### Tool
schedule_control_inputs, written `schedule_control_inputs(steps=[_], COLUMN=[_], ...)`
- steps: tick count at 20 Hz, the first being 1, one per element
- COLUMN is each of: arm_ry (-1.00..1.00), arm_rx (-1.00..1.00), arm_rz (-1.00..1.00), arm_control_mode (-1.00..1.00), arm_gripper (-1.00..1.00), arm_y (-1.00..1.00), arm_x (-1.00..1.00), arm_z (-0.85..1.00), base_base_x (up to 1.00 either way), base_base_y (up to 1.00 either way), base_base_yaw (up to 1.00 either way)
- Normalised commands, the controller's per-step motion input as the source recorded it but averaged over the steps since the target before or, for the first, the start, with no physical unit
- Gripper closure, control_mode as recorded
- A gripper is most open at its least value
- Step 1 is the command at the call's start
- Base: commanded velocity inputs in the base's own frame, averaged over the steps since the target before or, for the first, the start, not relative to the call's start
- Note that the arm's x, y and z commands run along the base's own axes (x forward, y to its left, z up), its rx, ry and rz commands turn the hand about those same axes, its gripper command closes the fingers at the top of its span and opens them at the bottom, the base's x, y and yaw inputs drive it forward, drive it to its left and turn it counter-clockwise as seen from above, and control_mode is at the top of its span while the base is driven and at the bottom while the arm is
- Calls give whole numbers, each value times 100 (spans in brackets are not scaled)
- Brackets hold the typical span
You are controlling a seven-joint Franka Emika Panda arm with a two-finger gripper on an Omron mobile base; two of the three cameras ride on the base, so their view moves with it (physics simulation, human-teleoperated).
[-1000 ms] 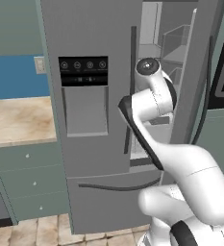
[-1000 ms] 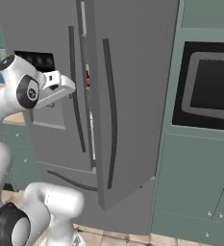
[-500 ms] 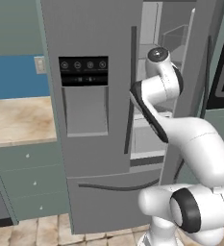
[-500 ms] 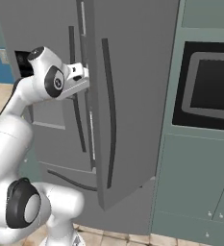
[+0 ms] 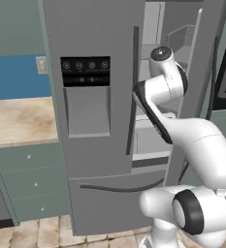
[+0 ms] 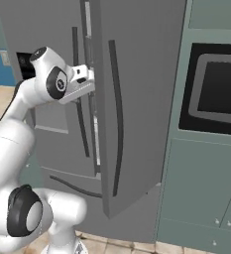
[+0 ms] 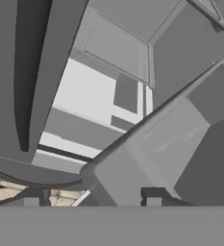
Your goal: Open the fridge, grab two sodas, and place both sodas inside the bowl with ice on the dining counter.
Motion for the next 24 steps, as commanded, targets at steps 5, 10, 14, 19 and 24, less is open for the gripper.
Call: schedule_control_inputs(steps=[5,10,14,19,24], arm_ry=[0,0,0,0,-1], arm_rx=[3,6,5,5,5], arm_rz=[-6,-9,-11,-11,-10], arm_control_mode=[-100,-100,-100,-100,-100], arm_gripper=[-100,-100,-100,-100,-100], arm_y=[-99,-100,-100,-100,-100], arm_x=[-7,-24,-37,-42,-41], arm_z=[-1,-10,-20,-25,-26], base_base_x=[0,0,0,0,0], base_base_y=[0,0,0,0,0], base_base_yaw=[0,0,0,0,0])
